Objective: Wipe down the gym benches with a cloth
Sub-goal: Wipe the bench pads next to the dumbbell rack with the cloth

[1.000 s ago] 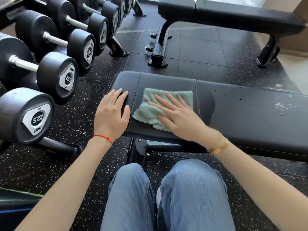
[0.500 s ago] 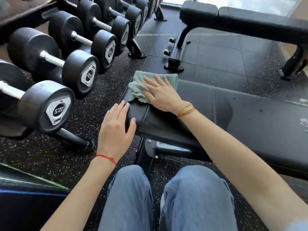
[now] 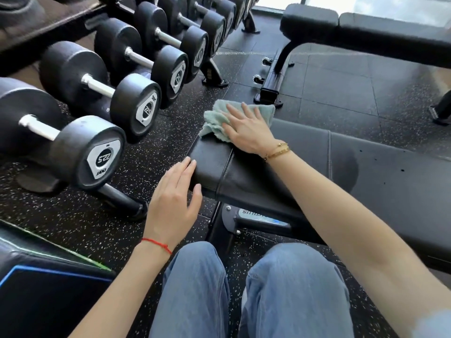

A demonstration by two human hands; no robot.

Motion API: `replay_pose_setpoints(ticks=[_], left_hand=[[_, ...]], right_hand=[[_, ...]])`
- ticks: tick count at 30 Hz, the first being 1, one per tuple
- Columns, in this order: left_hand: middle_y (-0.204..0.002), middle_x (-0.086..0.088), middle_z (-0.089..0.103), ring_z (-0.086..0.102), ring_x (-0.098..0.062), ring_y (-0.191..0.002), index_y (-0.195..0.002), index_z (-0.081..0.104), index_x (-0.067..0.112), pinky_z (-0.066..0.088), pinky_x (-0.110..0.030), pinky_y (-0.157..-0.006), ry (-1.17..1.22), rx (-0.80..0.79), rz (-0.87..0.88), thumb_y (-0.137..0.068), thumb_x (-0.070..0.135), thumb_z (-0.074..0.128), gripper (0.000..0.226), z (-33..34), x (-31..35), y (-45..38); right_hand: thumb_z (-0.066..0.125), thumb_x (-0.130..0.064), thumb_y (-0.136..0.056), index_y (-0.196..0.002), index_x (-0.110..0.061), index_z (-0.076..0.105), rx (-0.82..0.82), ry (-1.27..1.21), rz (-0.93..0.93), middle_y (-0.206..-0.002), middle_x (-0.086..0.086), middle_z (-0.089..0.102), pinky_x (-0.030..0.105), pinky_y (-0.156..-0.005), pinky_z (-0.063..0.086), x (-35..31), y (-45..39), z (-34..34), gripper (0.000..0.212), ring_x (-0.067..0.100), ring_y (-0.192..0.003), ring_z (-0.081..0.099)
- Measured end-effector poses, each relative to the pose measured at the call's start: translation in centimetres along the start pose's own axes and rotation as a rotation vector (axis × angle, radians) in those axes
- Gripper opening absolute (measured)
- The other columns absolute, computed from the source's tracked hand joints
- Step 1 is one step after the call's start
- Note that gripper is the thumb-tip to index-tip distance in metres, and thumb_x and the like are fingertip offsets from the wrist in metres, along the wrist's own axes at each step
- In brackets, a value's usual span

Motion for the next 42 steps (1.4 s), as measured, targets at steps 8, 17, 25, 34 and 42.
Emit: replay_pose_setpoints(ticks=[8, 17, 25, 34, 42], left_hand=[[-0.141, -0.008, 0.053, 0.047, -0.021, -0.132, -0.136, 0.053, 0.005, 0.038, -0.043, -0.111, 0.016, 0.032, 0.007, -0.097, 0.027, 0.043, 0.045, -0.4, -0.1, -0.5], [-0.138, -0.012, 0.054, 0.048, -0.026, -0.131, -0.135, 0.053, 0.004, 0.036, -0.043, -0.112, -0.001, 0.016, 0.089, -0.097, 0.020, 0.050, 0.042, -0.2, 3.3, -4.8], [-0.150, -0.010, 0.042, 0.035, -0.025, -0.141, -0.144, 0.044, 0.010, 0.024, -0.043, -0.118, -0.039, -0.149, 0.164, -0.099, 0.025, 0.045, 0.048, 5.0, 7.1, -8.1], [-0.154, -0.007, 0.038, 0.029, -0.023, -0.144, -0.146, 0.042, 0.015, 0.016, -0.042, -0.121, -0.108, -0.156, 0.158, -0.099, 0.030, 0.041, 0.050, 6.1, 6.7, -7.6], [-0.154, -0.006, 0.037, 0.029, -0.023, -0.145, -0.147, 0.041, 0.016, 0.015, -0.040, -0.122, -0.097, -0.156, 0.154, -0.099, 0.030, 0.043, 0.049, 6.1, 6.6, -7.6]], right_hand=[[0.021, -0.051, -0.102, -0.152, -0.044, 0.014, 0.041, -0.019, -0.277, -0.162, -0.015, 0.008, 0.045, -0.121, -0.008, -3.3, 14.1, 0.8, 0.051, 0.021, -0.151, -0.002], [0.022, -0.044, -0.104, -0.154, -0.032, 0.017, 0.012, -0.005, 0.228, -0.164, -0.004, 0.006, 0.049, -0.121, -0.004, 7.9, 6.9, -0.9, 0.052, 0.028, -0.151, -0.001], [0.017, -0.050, -0.101, -0.152, -0.043, 0.017, 0.098, -0.013, 0.072, -0.162, -0.012, 0.011, 0.041, -0.123, 0.000, 6.6, 19.7, -0.6, 0.051, 0.018, -0.150, 0.003], [0.022, -0.044, -0.104, -0.154, -0.033, 0.019, 0.031, 0.021, 0.344, -0.164, -0.004, 0.007, 0.051, -0.120, -0.005, 12.4, 10.6, -1.5, 0.051, 0.028, -0.151, -0.001], [0.016, -0.049, -0.101, -0.152, -0.046, 0.015, 0.086, -0.019, 0.126, -0.163, -0.014, 0.008, 0.040, -0.123, -0.001, 8.9, 21.7, -1.0, 0.051, 0.018, -0.151, 0.001]])
Point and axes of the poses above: each hand's wrist, its own y-axis away from the middle knuckle, its own z-axis out of the palm, x = y × z, the point moved 10 cm from there along -y, towards the middle knuckle
